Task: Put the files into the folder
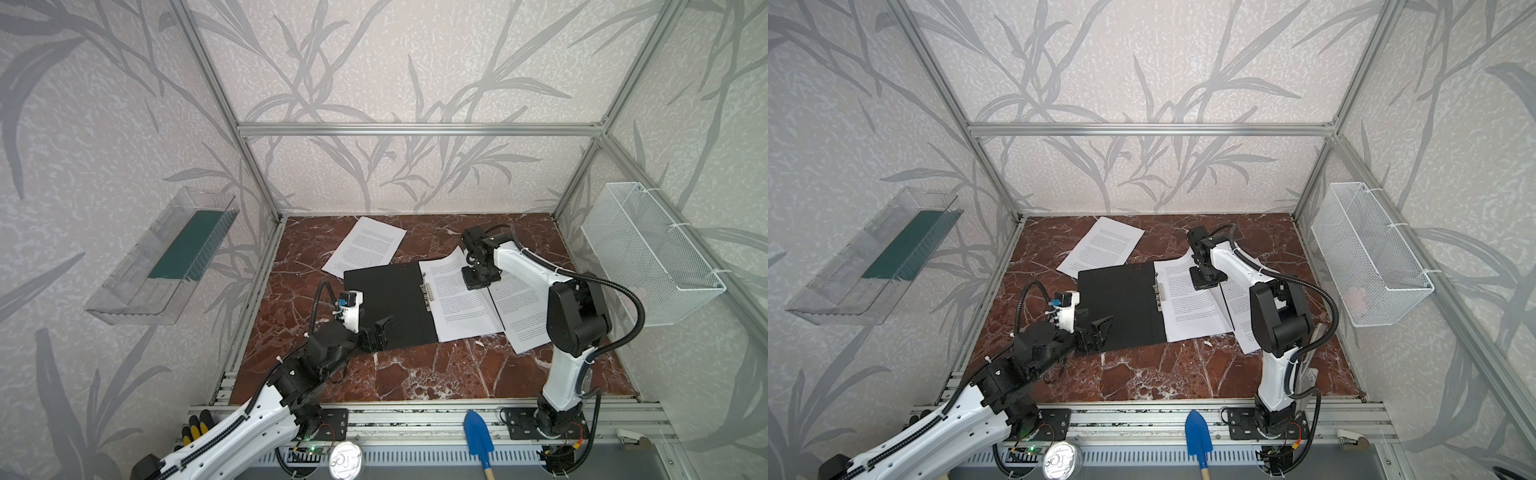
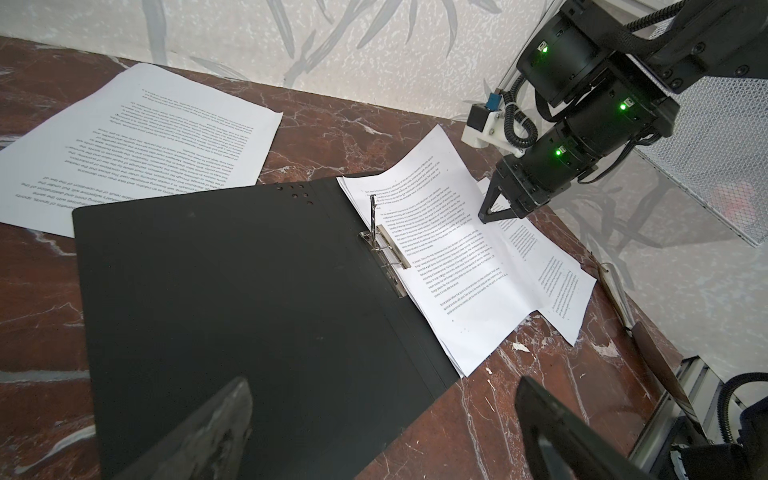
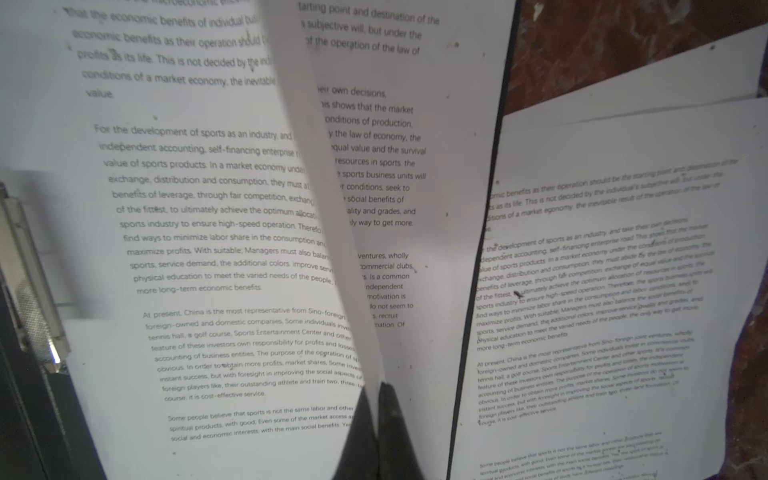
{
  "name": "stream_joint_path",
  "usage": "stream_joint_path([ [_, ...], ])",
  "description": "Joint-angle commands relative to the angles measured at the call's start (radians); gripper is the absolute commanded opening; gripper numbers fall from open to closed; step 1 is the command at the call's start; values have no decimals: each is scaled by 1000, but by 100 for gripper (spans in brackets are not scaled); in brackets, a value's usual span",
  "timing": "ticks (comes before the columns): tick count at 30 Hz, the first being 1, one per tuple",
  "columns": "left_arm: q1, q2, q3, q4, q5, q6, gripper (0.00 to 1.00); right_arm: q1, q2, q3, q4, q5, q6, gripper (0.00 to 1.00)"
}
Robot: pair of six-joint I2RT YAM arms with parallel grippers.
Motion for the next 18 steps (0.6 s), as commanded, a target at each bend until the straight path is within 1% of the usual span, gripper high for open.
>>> stream_joint_path([
  [1, -5, -3, -10, 14, 1, 17, 99, -2, 13, 23, -2, -15, 11, 0],
  [7, -5, -3, -10, 16, 1, 16, 99, -2, 13, 21, 1, -14, 10, 0],
  [18, -5, -3, -12, 17, -1, 17, 99, -1, 11, 27, 17, -51, 11, 0],
])
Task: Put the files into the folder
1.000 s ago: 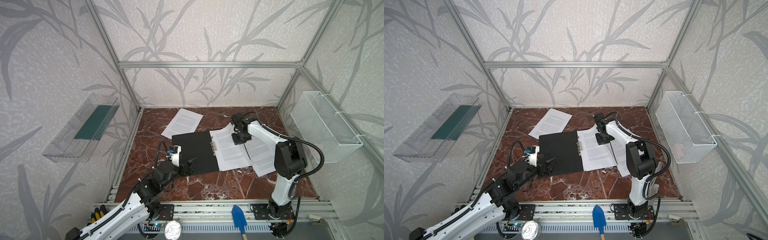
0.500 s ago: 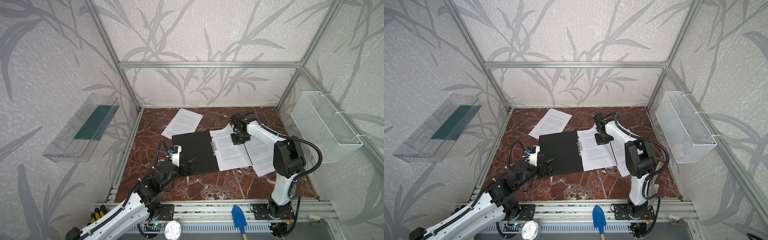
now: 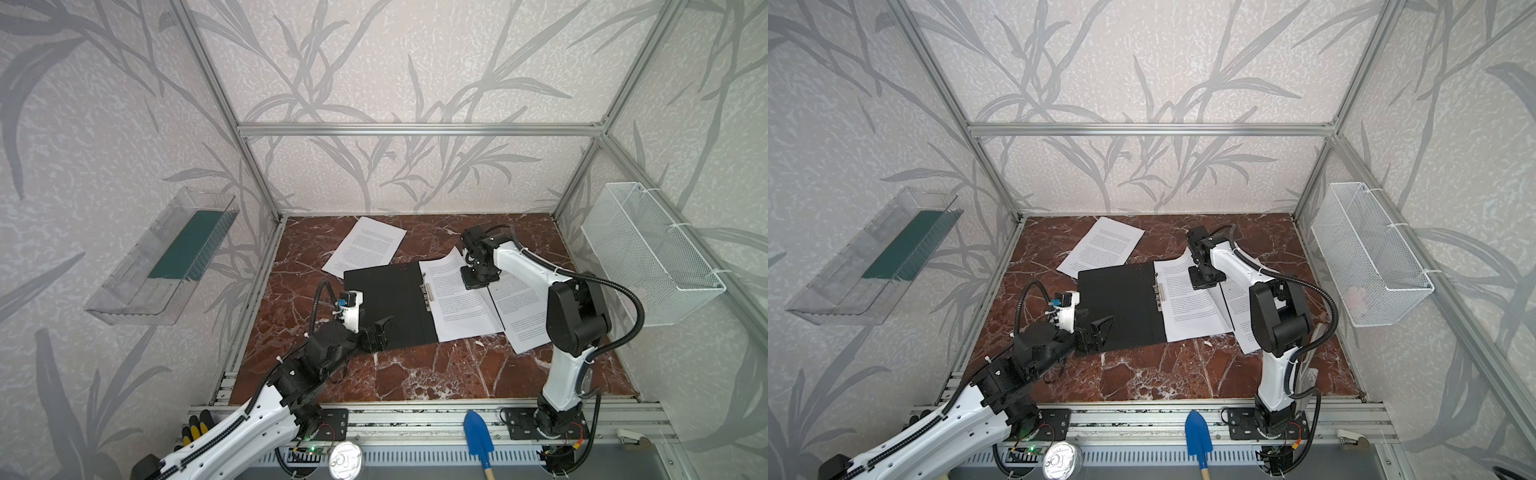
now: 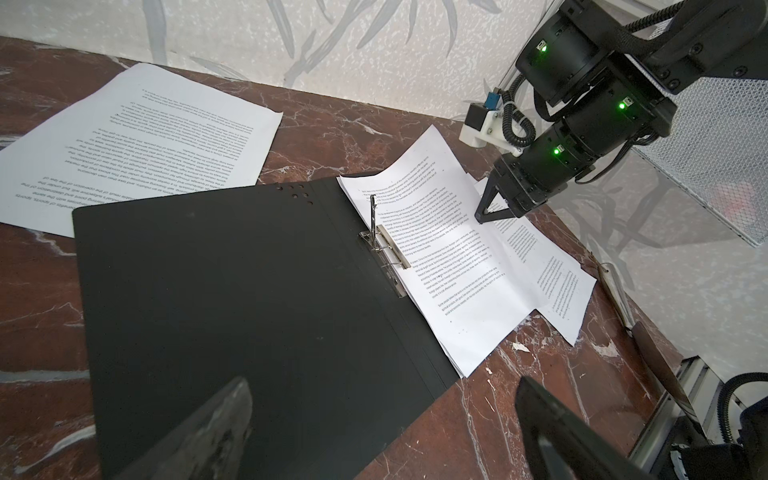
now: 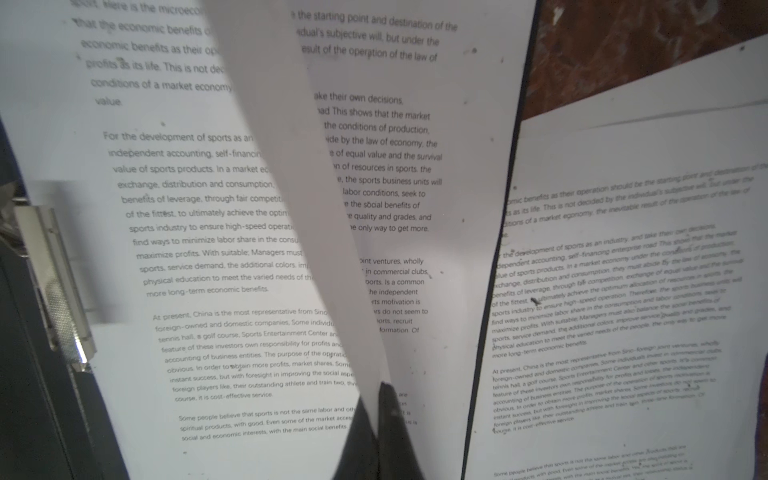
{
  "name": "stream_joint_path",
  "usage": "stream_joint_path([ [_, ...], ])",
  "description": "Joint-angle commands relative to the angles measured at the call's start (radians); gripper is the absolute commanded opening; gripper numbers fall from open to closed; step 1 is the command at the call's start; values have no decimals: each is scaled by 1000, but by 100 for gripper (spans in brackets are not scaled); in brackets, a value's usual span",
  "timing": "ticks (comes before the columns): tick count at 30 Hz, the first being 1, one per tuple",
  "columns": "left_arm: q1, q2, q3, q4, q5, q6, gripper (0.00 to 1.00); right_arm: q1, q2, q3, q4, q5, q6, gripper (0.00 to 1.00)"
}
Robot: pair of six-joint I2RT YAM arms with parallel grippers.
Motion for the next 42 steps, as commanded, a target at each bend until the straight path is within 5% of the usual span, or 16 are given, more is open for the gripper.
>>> stream_joint_path([
  [1, -6, -3, -11, 17, -1, 16, 99, -1, 10, 27, 0, -19, 5, 0],
  [11, -4, -3, -11, 17, 0, 16, 99, -1, 10, 27, 2, -22, 10, 1],
  [35, -5, -7, -11, 14, -2, 15, 99, -1, 20, 33, 12, -5, 7, 36],
  [40, -4, -7, -12, 11, -7, 15, 99, -1, 16, 37, 3, 46, 14, 69],
  [42, -5, -7, -11, 10, -9, 14, 99, -1, -3, 24, 19, 64, 19, 98],
])
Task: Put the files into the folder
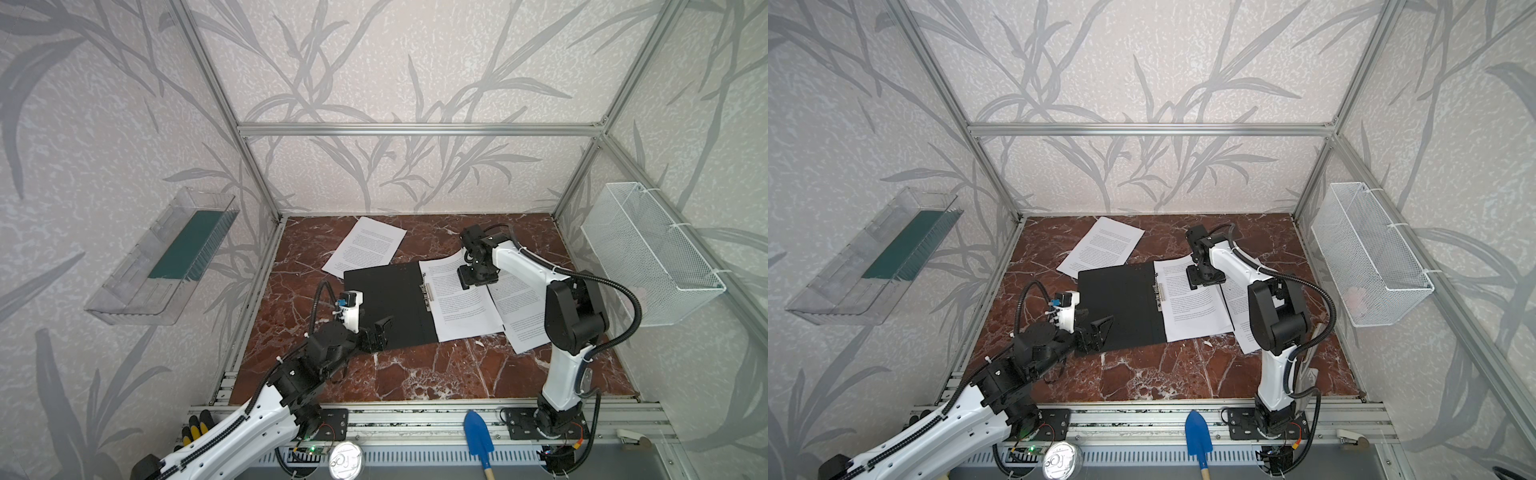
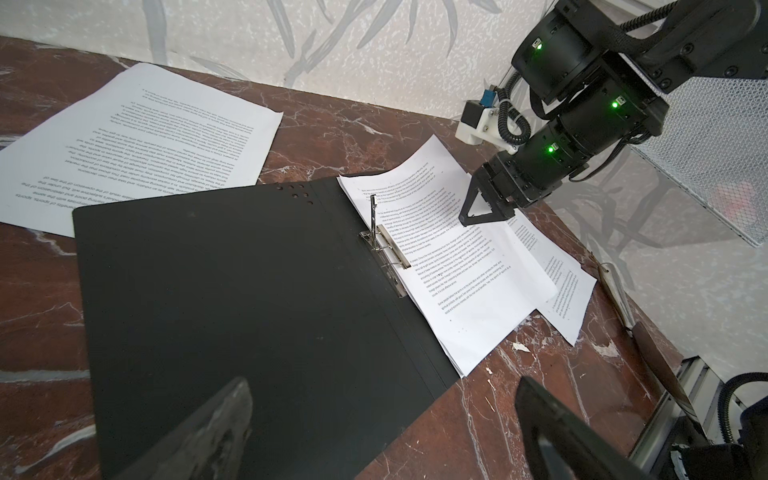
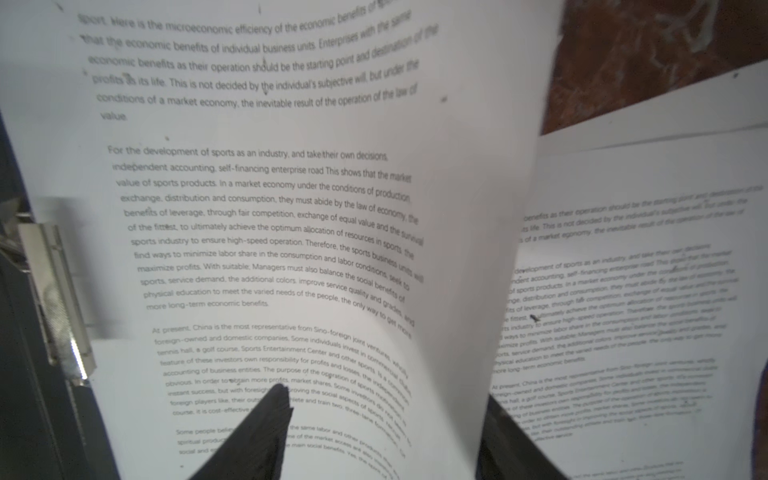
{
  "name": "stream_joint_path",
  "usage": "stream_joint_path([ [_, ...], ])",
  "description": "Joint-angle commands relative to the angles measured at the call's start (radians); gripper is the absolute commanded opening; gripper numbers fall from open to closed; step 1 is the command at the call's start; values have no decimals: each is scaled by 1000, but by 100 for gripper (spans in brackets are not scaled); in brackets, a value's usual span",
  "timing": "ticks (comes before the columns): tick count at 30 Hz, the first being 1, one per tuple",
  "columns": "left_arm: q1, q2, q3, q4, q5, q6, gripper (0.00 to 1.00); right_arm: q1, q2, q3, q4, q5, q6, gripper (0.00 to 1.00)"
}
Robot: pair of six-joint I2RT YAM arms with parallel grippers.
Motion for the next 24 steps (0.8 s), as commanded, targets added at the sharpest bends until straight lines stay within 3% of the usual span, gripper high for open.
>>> stream_joint_path([
  [1, -5, -8, -11, 10, -9, 14, 99, -1, -31, 9, 9, 49, 14, 99],
  [10, -4, -12, -8, -3, -32, 13, 99, 38, -193, 35, -3, 185, 29, 99],
  [16, -4, -33, -4, -42, -83, 9, 99, 37, -416, -133, 208, 6, 55, 99],
  [20, -3, -42, 6, -93, -149, -11, 99, 41, -466, -186, 236, -125, 64, 99],
  [24, 3, -29, 24, -149, -208, -58, 99, 51, -530, -299, 310, -180, 79, 99],
])
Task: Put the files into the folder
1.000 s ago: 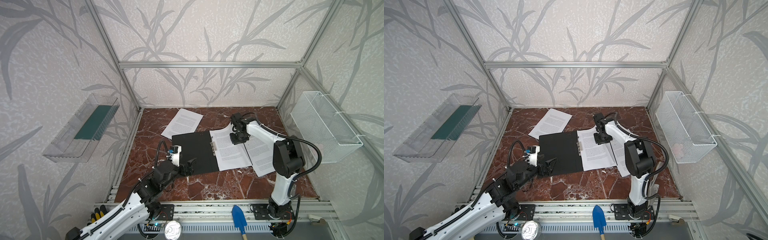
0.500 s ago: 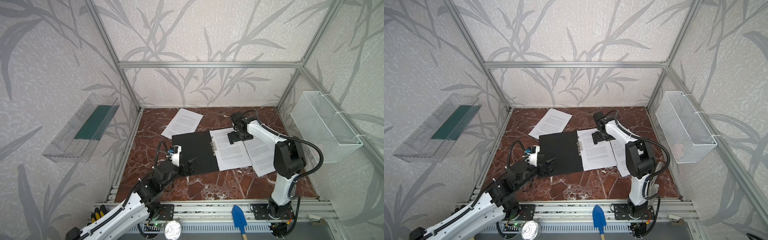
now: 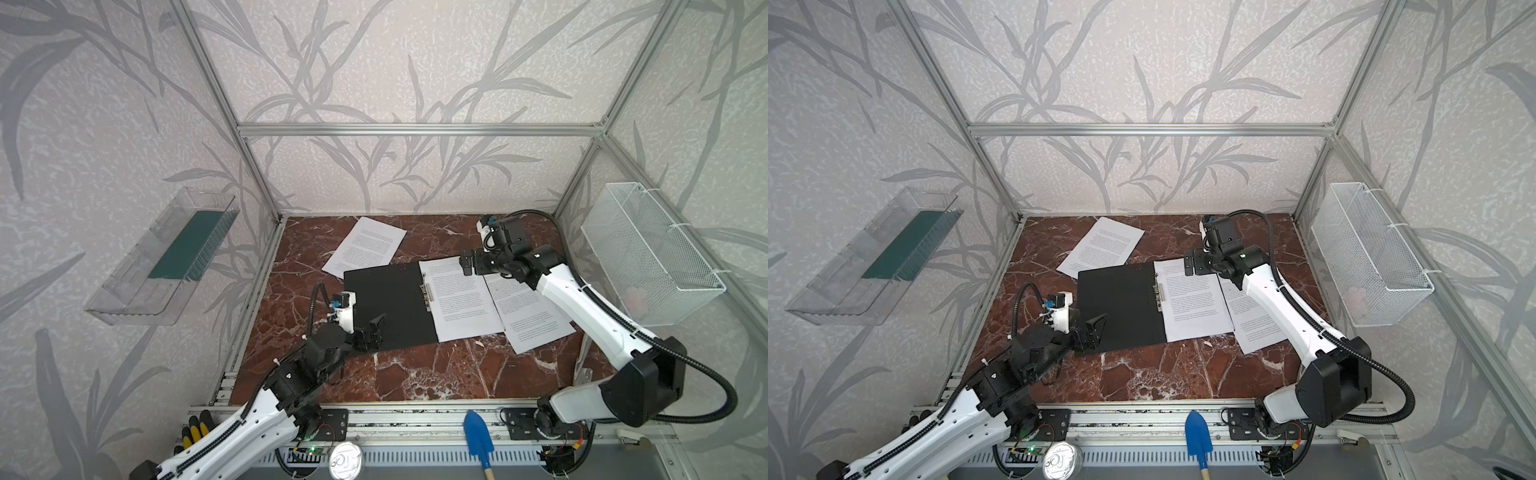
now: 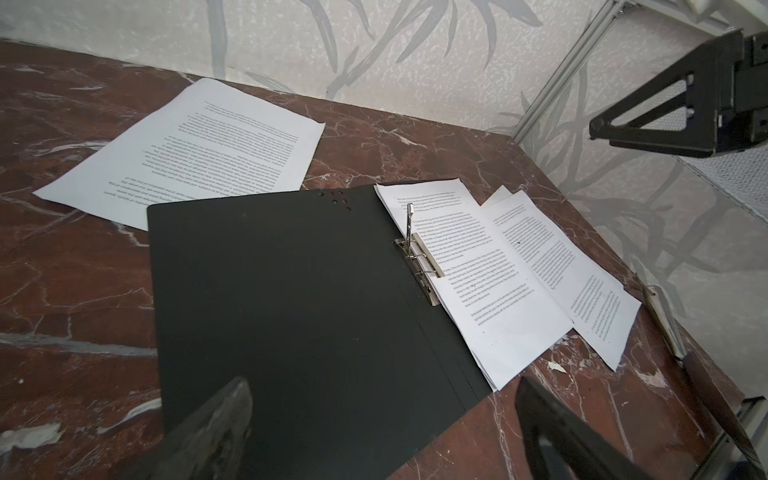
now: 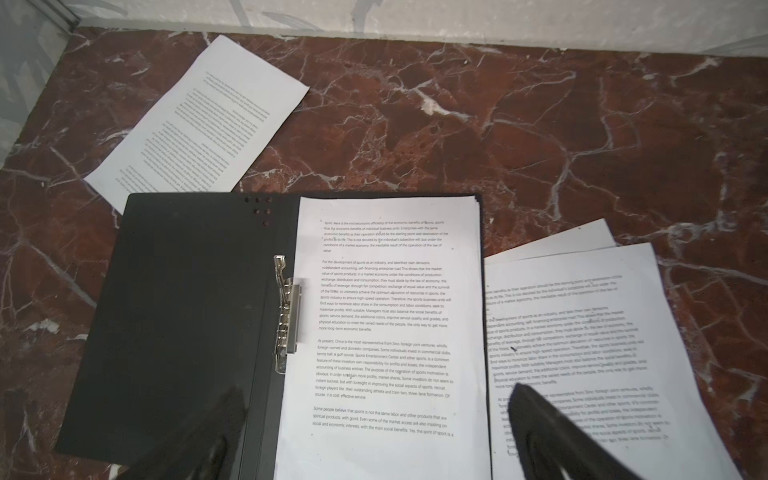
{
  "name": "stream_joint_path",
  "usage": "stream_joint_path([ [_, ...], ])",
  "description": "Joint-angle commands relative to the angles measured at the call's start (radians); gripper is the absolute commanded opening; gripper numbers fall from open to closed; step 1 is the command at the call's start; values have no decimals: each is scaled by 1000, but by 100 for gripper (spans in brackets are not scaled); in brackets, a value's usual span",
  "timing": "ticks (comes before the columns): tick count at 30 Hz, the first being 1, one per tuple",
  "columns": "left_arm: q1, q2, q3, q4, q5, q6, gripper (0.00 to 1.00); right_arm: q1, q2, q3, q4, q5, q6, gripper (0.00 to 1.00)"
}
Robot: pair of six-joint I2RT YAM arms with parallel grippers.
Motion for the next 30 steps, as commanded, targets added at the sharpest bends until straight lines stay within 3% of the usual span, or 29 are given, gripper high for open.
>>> stream_joint_path([
  [1, 11, 9, 24, -73, -93, -58, 99, 9, -44, -96, 77, -99, 22, 99],
  [4, 73, 46, 37, -76, -79, -114, 99, 10, -46, -136, 113, -122, 29, 99],
  [12, 416, 292, 118, -46, 134, -234, 99, 61, -60, -244, 239, -177, 50, 99],
  [20, 709, 652, 257, 111, 286, -239, 97, 130, -177, -413, 321, -178, 73, 99],
  [25, 835, 918, 394, 183, 387, -211, 93, 171, -262, -520, 375, -187, 80, 99],
  [30, 942, 1192, 550, 231, 552, -209, 89, 196, -317, -644, 571, -181, 134, 99],
])
